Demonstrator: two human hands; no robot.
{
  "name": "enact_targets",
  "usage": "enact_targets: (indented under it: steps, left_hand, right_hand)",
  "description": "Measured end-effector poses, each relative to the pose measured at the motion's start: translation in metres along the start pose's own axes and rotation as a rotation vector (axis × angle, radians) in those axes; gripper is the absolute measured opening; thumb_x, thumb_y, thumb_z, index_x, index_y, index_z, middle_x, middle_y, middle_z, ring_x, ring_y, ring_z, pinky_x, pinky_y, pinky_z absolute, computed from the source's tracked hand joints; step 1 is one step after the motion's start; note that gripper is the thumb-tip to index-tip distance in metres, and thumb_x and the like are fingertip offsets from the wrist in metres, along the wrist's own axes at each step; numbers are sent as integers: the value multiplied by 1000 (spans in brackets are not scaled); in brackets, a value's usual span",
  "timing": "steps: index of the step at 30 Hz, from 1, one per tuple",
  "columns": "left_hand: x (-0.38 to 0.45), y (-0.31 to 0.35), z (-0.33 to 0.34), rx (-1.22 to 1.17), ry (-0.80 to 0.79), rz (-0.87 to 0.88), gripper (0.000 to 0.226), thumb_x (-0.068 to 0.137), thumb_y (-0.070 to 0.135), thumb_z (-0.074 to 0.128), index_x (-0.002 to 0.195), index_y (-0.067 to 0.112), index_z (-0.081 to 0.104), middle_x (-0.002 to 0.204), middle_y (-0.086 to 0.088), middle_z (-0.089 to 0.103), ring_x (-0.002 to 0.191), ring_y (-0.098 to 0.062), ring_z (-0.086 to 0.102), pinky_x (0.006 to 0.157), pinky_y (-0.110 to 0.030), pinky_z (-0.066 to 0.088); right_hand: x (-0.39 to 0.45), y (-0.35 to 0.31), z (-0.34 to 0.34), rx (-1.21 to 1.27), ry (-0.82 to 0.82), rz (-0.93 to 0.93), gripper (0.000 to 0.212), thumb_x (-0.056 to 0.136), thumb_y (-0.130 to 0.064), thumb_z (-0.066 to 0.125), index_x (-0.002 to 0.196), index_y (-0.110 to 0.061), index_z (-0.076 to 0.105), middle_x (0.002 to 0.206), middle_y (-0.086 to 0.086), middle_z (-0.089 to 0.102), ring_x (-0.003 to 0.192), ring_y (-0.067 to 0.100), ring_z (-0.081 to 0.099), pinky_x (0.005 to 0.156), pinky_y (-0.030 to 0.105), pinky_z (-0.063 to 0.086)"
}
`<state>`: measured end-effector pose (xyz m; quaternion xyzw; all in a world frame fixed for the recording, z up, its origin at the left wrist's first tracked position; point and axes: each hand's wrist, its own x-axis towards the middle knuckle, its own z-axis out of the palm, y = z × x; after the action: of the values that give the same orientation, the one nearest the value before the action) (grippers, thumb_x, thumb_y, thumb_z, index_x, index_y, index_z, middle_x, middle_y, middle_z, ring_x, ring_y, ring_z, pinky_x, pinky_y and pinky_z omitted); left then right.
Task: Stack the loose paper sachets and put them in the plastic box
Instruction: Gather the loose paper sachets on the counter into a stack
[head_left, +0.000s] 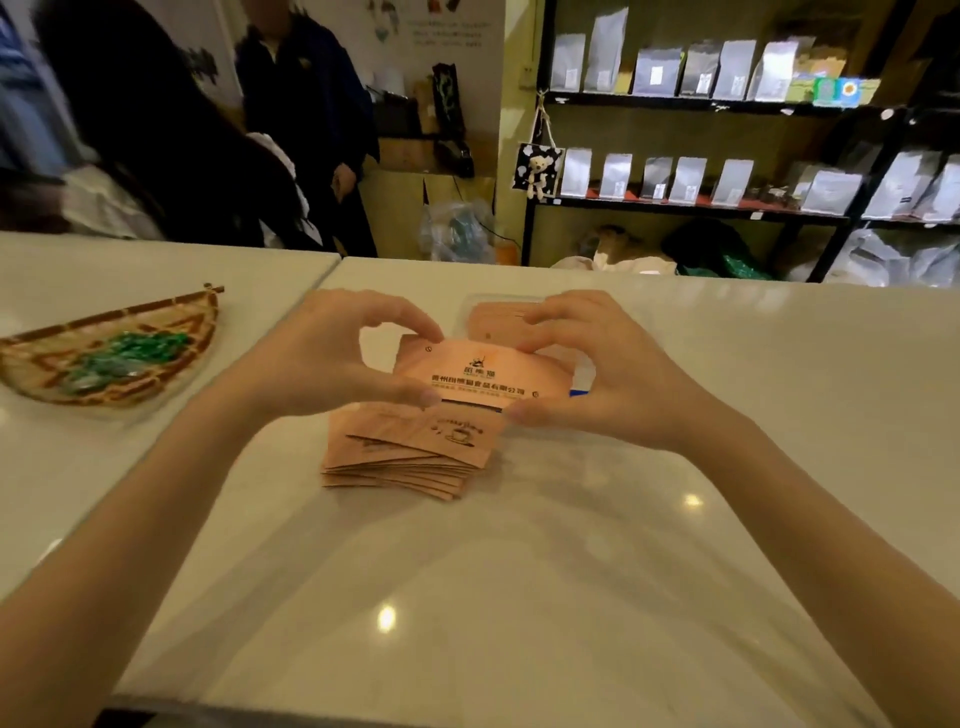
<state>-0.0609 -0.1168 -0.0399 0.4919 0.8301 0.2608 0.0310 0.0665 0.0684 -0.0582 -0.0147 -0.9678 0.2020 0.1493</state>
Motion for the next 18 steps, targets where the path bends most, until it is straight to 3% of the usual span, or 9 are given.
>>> enact_targets:
  steps: [5,11,14,16,18]
  left_hand:
    - [-20,-33,-10,-7,-33,-130,58,44,57,63,99,38,59,110,16,55,111,-13,43,99,-39,38]
    - [-28,-59,1,12,-93,-173,48,58,44,74,103,36,60,115,14,56,112,-8,44,95,-29,33]
    - [-28,-68,10,12,-131,-175,46,60,41,75,103,37,59,119,14,53,115,-8,42,100,-32,32]
    - [-31,-71,13,-2,-150,-156,48,55,51,74,99,42,59,118,17,53,117,-9,43,105,-36,32]
    - [-32,-74,12,-17,-161,-142,60,44,73,64,96,44,59,114,26,51,114,-4,44,102,-31,35]
  right_hand:
    - [24,-16,25,-22,-56,-54,59,64,-60,63,112,-25,61,132,-7,49,126,9,34,105,30,27]
    - [32,-20,51,-73,-193,-61,63,69,-62,58,120,-25,53,140,-7,41,133,9,23,106,30,18]
    - [31,-15,59,-101,-237,-60,67,68,-65,55,123,-28,50,143,-8,36,136,9,16,109,32,14]
    - [26,-14,61,-116,-252,-78,69,68,-67,54,125,-29,48,144,-8,34,137,9,14,110,31,12]
    - [27,-13,60,-126,-263,-84,68,69,-67,52,125,-30,47,144,-9,33,136,8,13,110,30,12]
